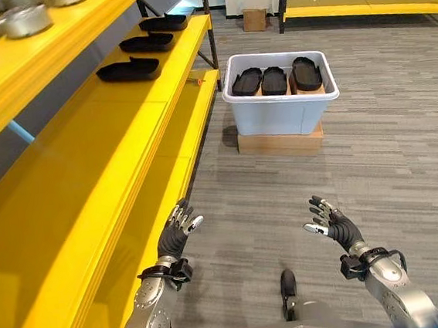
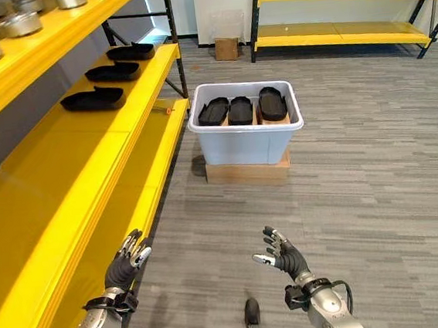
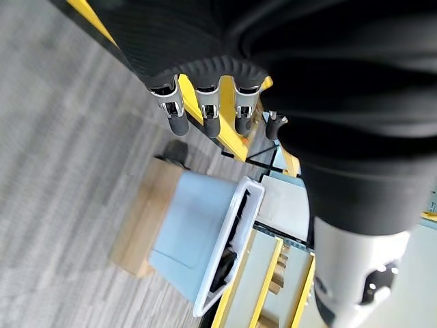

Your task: Move parts from the plastic box to the shelf.

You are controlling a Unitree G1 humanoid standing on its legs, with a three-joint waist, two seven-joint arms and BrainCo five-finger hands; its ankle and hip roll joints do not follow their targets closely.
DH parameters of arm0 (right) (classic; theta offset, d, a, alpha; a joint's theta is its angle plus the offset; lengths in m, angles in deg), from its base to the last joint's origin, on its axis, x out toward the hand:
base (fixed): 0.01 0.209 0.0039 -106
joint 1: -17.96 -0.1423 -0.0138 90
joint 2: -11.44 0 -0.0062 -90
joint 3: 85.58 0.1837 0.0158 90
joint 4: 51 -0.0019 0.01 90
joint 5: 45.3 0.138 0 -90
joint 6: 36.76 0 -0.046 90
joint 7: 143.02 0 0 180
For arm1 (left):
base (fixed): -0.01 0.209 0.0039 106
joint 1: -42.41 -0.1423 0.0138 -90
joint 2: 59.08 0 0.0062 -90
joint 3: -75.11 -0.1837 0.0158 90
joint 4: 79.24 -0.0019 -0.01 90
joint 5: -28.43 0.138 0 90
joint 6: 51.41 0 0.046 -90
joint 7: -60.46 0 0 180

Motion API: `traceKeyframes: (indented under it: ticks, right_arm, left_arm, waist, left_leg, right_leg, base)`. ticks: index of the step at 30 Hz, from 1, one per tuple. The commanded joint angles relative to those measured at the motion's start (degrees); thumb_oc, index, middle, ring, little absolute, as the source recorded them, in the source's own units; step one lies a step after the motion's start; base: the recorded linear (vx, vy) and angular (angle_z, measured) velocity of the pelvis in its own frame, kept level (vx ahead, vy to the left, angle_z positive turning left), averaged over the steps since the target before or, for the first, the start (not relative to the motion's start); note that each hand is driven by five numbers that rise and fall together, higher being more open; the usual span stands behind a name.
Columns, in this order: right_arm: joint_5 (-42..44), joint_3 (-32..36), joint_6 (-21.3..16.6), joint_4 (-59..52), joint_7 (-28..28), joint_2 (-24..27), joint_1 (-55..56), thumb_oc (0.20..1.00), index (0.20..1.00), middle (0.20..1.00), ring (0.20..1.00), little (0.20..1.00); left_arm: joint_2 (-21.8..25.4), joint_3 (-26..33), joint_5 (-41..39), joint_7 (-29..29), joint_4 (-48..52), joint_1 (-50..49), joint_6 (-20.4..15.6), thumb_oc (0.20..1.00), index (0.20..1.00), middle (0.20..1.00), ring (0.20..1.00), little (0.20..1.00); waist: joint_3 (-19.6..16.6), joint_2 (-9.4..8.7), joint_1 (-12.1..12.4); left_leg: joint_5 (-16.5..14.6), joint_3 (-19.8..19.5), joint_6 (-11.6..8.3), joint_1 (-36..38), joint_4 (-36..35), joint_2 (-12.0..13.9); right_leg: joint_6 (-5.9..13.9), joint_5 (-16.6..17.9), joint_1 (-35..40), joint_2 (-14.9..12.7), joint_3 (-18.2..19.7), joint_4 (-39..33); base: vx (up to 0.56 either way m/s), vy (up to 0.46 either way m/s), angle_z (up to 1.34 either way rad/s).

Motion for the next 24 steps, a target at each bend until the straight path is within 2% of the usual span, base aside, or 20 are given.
traceKeyframes:
  ticks: [1, 2, 3, 4, 5, 6, 8, 11, 12, 13, 14, 16, 19, 22, 24]
  right_arm:
    - [0.54, 0.28, -2.73, -2.69, -0.11, 1.01, -0.08, 1.000, 1.000, 1.000, 1.000, 1.000]
    - [0.55, 0.29, -2.73, -2.70, -0.11, 1.03, -0.06, 1.000, 1.000, 1.000, 1.000, 1.000]
    - [0.91, 0.61, -2.77, -2.65, -0.08, 1.57, 0.32, 1.000, 1.000, 1.000, 1.000, 1.000]
    - [1.07, 0.76, -2.77, -2.66, -0.03, 1.91, 0.43, 1.000, 1.000, 1.000, 1.000, 1.000]
    - [1.07, 0.77, -2.77, -2.66, -0.04, 1.91, 0.44, 1.000, 1.000, 1.000, 1.000, 1.000]
    - [1.16, 1.01, -2.92, -2.80, 0.07, 2.66, 0.43, 1.000, 1.000, 1.000, 1.000, 1.000]
    - [0.83, 1.68, -2.96, -2.99, 0.54, 3.26, 1.04, 1.000, 1.000, 1.000, 1.000, 1.000]
    - [0.71, 2.11, -3.09, -2.60, 1.51, 3.16, 1.03, 1.000, 1.000, 1.000, 1.000, 1.000]
    - [-0.49, 2.06, -3.56, -2.06, 1.76, 2.84, 1.46, 1.000, 1.000, 1.000, 1.000, 1.000]
    - [-1.03, 1.88, -3.76, -1.59, 1.88, 2.70, 1.59, 1.000, 1.000, 1.000, 1.000, 1.000]
    - [-1.24, 1.67, -4.07, -1.48, 2.01, 2.64, 1.51, 1.000, 1.000, 1.000, 1.000, 1.000]
    - [-1.21, 1.54, -3.96, -1.16, 1.74, 2.68, 1.50, 1.000, 1.000, 1.000, 1.000, 1.000]
    - [-1.11, 0.97, -3.53, -1.40, 0.69, 1.53, 2.12, 1.000, 1.000, 1.000, 1.000, 1.000]
    - [-0.88, 0.38, -3.23, -1.83, 0.31, 0.78, 1.81, 1.000, 1.000, 1.000, 1.000, 1.000]
    - [-1.45, -0.78, -2.88, -1.70, -0.13, 0.06, 0.63, 1.000, 1.000, 1.000, 1.000, 1.000]
  left_arm:
    - [3.30, -0.31, -0.53, 0.53, 2.56, 2.63, -2.36, 1.000, 1.000, 1.000, 1.000, 1.000]
    - [3.29, -0.32, -0.53, 0.53, 2.57, 2.63, -2.36, 1.000, 1.000, 1.000, 1.000, 1.000]
    - [3.23, -0.30, -1.11, 0.37, 2.61, 2.31, -2.38, 1.000, 1.000, 1.000, 1.000, 1.000]
    - [3.11, -0.36, -1.34, 0.46, 2.69, 1.96, -2.34, 1.000, 1.000, 1.000, 1.000, 1.000]
    - [3.12, -0.37, -1.34, 0.46, 2.71, 1.95, -2.33, 1.000, 1.000, 1.000, 1.000, 1.000]
    - [3.17, -0.44, -1.66, 0.35, 2.92, 1.71, -2.11, 1.000, 1.000, 1.000, 1.000, 1.000]
    - [3.19, -0.58, -2.03, 0.48, 3.20, 0.96, -1.61, 1.000, 1.000, 1.000, 1.000, 1.000]
    - [3.23, -0.85, -1.88, 0.38, 3.02, 0.78, -1.49, 1.000, 1.000, 1.000, 1.000, 1.000]
    - [3.42, -0.64, -0.80, 0.36, 2.61, -0.50, -1.67, 1.000, 1.000, 1.000, 1.000, 1.000]
    - [3.25, -0.61, -0.36, 0.32, 2.25, -0.76, -1.83, 1.000, 1.000, 1.000, 1.000, 1.000]
    - [3.16, -0.33, 0.01, 0.02, 2.22, -0.63, -2.01, 1.000, 1.000, 1.000, 1.000, 1.000]
    - [3.03, -0.06, 0.23, 0.10, 2.09, -0.44, -1.94, 1.000, 1.000, 1.000, 1.000, 1.000]
    - [2.34, 0.37, -0.10, 0.12, 1.74, -0.55, -2.22, 1.000, 1.000, 1.000, 1.000, 1.000]
    - [2.57, 0.46, -0.30, -0.28, 2.37, -0.32, -2.48, 1.000, 1.000, 1.000, 1.000, 1.000]
    - [3.24, 0.35, -0.12, -0.31, 2.63, 0.41, -2.38, 1.000, 1.000, 1.000, 1.000, 1.000]
  waist:
    - [-0.50, 0.18, -1.16]
    - [-0.51, 0.21, -1.23]
    - [-0.47, -0.04, -1.00]
    - [-0.10, -0.49, -0.81]
    - [-0.15, -0.45, -0.93]
    - [0.94, -1.60, -0.10]
    - [2.70, -2.50, 0.76]
    - [3.56, -2.97, 1.99]
    - [3.69, -2.30, 3.29]
    - [4.05, -1.59, 4.33]
    - [4.00, -1.13, 4.94]
    - [4.00, -0.96, 5.27]
    - [1.97, -0.29, 5.51]
    - [0.74, -0.82, 5.80]
    - [-0.17, -1.48, 5.97]
  left_leg:
    - [8.92, -1.69, 0.48, -3.96, -1.25, 3.36]
    - [8.86, -1.78, 0.45, -4.04, -1.14, 3.39]
    - [12.34, -2.16, -0.28, -5.51, 3.88, 3.99]
    - [14.25, -2.49, -0.45, -7.42, 8.48, 3.78]
    - [14.03, -2.67, -0.47, -7.83, 9.04, 3.78]
    - [18.52, -2.60, -0.76, -11.84, 18.44, 2.96]
    - [21.41, -1.17, -0.54, -18.18, 26.35, 2.87]
    - [17.66, 0.91, 0.51, -25.65, 22.10, 0.99]
    - [18.21, 2.11, 1.19, -28.33, 6.72, 0.82]
    - [22.61, 0.86, 0.71, -28.20, -2.94, 1.68]
    - [23.86, -0.27, 0.19, -29.78, -7.49, 2.01]
    - [25.86, -1.03, -0.64, -28.48, -11.48, 2.54]
    - [27.23, -0.95, -0.42, -26.12, -13.39, 3.15]
    - [26.32, 1.00, 0.46, -24.59, -11.96, 2.24]
    - [23.56, 2.58, 2.14, -24.91, -9.22, 0.61]
  right_leg:
    - [9.67, -3.83, 2.96, -2.74, -0.53, 4.81]
    - [9.64, -3.86, 2.96, -2.73, -0.62, 4.82]
    - [8.37, -5.31, 4.29, -1.52, -0.74, 4.90]
    - [7.60, -5.84, 5.25, -1.23, -0.56, 4.75]
    - [7.59, -5.83, 5.17, -1.23, -0.70, 4.76]
    - [6.31, -6.64, 7.33, -1.09, -0.58, 4.20]
    - [4.95, -7.79, 10.28, -0.97, -0.84, 3.03]
    - [5.13, -8.74, 12.49, -1.17, 0.05, 2.05]
    - [5.88, -9.74, 14.71, 0.05, 1.54, 0.50]
    - [6.13, -10.40, 16.44, 1.13, 2.30, -0.20]
    - [6.43, -10.84, 17.19, 1.75, 3.01, -0.85]
    - [6.46, -11.60, 18.71, 2.20, 4.11, -1.36]
    - [6.79, -13.83, 21.26, 2.53, 5.43, -1.52]
    - [7.62, -15.19, 22.71, 0.67, 5.33, -0.59]
    - [9.01, -15.17, 22.80, -1.77, 5.32, 1.79]
  base:
    - [0.17, -0.194, -0.24]
    - [0.23, -0.245, -0.27]
    - [0.16, -0.189, -0.23]
    - [0.15, -0.186, -0.04]
    - [0.11, -0.203, -0.08]
    - [0.09, -0.194, -0.07]
    - [0.13, -0.237, 0.12]
    - [0.20, -0.055, 0.13]
    - [0.44, 0.079, -0.35]
    - [0.49, 0.104, -0.62]
    - [0.32, 0.058, -0.81]
    - [0.27, 0.047, -0.79]
    - [0.37, 0.124, -0.56]
    - [0.29, 0.134, -0.53]
    - [0.30, 0.177, -0.45]
